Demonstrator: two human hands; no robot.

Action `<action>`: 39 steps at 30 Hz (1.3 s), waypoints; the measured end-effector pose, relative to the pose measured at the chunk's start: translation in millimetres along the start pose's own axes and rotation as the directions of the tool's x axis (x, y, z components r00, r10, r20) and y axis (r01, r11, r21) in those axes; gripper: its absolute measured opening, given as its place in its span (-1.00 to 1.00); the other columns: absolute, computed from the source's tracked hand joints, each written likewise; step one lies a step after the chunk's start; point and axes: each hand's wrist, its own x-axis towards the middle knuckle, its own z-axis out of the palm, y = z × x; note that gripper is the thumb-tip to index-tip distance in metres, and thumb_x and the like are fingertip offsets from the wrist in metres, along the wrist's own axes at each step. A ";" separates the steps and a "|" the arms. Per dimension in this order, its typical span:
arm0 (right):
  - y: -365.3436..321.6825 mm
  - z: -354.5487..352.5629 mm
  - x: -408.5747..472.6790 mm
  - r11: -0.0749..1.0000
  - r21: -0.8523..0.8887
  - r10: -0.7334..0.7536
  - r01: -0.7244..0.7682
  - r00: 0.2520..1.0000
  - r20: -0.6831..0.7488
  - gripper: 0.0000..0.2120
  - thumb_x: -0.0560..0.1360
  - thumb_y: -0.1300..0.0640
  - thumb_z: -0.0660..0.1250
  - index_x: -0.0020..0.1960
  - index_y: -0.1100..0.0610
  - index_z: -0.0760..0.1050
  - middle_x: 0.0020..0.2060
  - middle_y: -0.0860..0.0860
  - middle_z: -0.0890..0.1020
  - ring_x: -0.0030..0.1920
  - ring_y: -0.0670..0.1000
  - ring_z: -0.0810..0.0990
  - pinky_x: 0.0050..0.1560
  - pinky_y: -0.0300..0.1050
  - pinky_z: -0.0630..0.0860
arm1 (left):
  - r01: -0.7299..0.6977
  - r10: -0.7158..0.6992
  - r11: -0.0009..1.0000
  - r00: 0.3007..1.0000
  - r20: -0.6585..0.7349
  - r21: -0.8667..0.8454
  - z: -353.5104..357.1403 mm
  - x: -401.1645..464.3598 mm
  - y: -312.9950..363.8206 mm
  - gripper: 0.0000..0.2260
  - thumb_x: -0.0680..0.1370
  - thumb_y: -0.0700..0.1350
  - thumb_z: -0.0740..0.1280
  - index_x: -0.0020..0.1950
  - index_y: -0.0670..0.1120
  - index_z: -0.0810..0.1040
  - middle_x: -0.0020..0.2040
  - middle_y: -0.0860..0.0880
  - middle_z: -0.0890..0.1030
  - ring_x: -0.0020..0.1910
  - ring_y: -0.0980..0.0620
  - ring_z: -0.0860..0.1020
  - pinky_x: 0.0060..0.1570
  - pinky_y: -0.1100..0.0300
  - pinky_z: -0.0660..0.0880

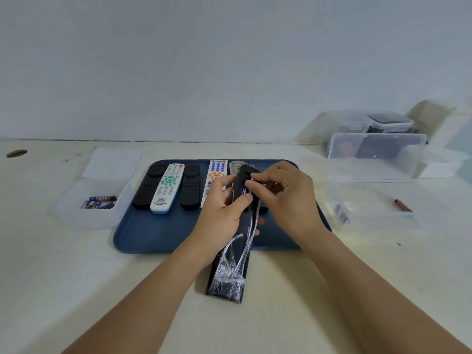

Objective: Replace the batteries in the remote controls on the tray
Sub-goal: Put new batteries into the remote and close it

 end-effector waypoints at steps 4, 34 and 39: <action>1.4 -2.6 -1.3 0.983 -0.129 -0.120 0.129 0.990 0.075 -0.91 0.52 0.16 0.45 -0.03 0.15 0.72 -0.22 -0.01 0.56 -0.22 -0.08 0.52 -0.24 -0.34 0.42 | -0.005 0.005 1.000 1.000 -0.012 0.000 -2.0 0.9 -3.4 -0.75 0.63 -0.24 0.32 0.22 0.04 0.40 0.03 -0.16 0.65 -0.31 -0.18 0.68 -0.41 0.01 0.62; 15.9 -57.3 10.5 0.605 -0.796 0.584 0.008 0.675 0.451 -0.93 0.33 0.27 0.27 -0.21 0.21 0.39 -0.17 0.20 0.56 -0.28 -0.06 0.26 -0.26 0.04 0.49 | 0.127 -0.125 0.989 0.992 -0.029 0.072 1.4 5.1 -1.8 -0.81 0.64 -0.18 0.31 0.25 -0.16 0.50 -0.04 -0.18 0.64 -0.32 -0.14 0.69 -0.39 0.07 0.60; 19.7 -62.5 14.8 0.608 -0.793 0.568 0.043 0.674 0.472 -0.94 0.37 0.35 0.24 -0.21 0.21 0.40 -0.19 0.18 0.52 -0.23 0.08 0.39 -0.36 -0.11 0.33 | 0.178 -0.178 0.984 0.984 -0.013 0.024 -1.2 2.5 1.6 -0.83 0.67 -0.14 0.25 0.23 -0.12 0.54 0.05 -0.28 0.66 -0.28 -0.17 0.69 -0.34 0.04 0.63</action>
